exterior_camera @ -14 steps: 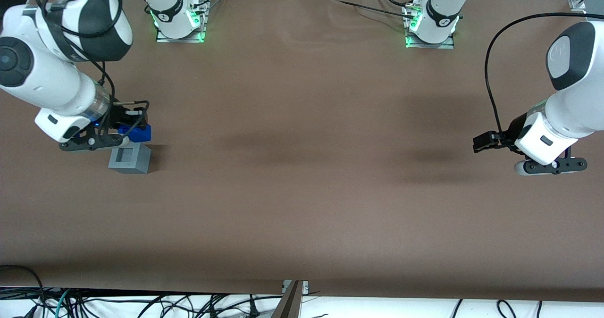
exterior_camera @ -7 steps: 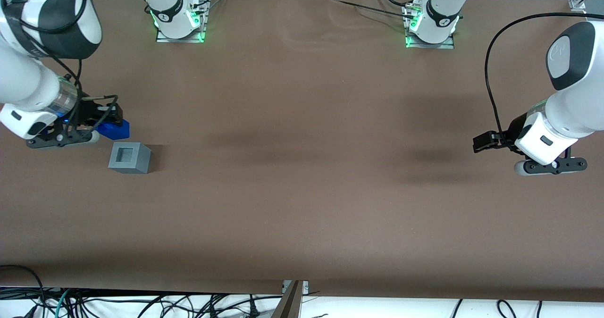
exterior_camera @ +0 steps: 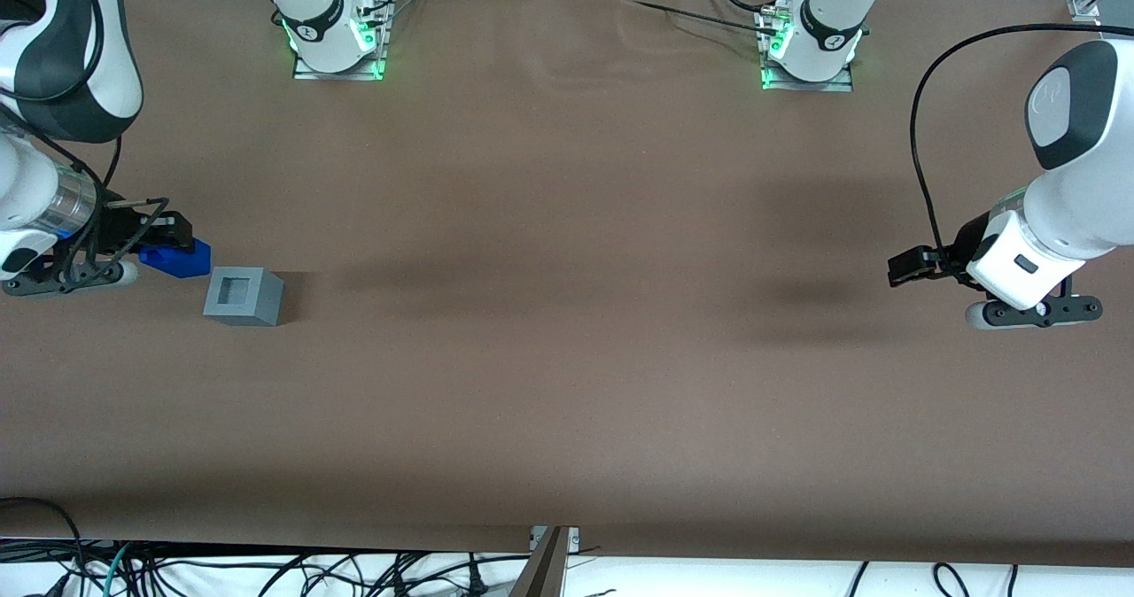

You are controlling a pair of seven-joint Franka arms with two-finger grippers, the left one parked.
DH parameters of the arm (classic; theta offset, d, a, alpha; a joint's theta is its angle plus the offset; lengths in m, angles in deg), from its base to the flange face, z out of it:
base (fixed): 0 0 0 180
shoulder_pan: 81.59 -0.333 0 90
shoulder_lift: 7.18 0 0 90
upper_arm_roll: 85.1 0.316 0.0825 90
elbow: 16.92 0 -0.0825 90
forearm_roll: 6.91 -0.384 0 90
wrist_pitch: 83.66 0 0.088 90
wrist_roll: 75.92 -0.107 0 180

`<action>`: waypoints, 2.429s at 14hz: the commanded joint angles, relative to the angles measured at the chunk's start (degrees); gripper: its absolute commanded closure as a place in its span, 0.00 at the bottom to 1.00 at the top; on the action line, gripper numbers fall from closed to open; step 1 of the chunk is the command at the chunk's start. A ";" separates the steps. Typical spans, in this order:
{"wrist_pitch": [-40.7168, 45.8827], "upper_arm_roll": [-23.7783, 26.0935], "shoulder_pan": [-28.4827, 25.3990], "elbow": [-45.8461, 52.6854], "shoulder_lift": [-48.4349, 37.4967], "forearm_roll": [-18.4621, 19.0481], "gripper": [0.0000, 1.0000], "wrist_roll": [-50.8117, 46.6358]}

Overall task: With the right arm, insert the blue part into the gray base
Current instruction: 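Lift the blue block and carry it over the gray base, then lower the blue block into the gray base's square hole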

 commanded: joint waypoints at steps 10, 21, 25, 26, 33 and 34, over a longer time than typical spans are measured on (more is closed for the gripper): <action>-15.23 6.10 8.33 -11.51 -0.33 0.22 0.86 2.51; -24.92 6.02 10.71 -16.45 3.89 -0.31 0.86 4.36; -26.85 6.10 10.71 -18.38 3.71 -0.31 0.86 4.19; -27.38 6.10 10.62 -19.08 3.62 -0.31 0.86 4.10; -30.02 6.19 10.62 -21.55 3.89 -0.40 0.86 3.57; -30.02 6.19 10.62 -21.55 3.97 -0.49 0.86 3.48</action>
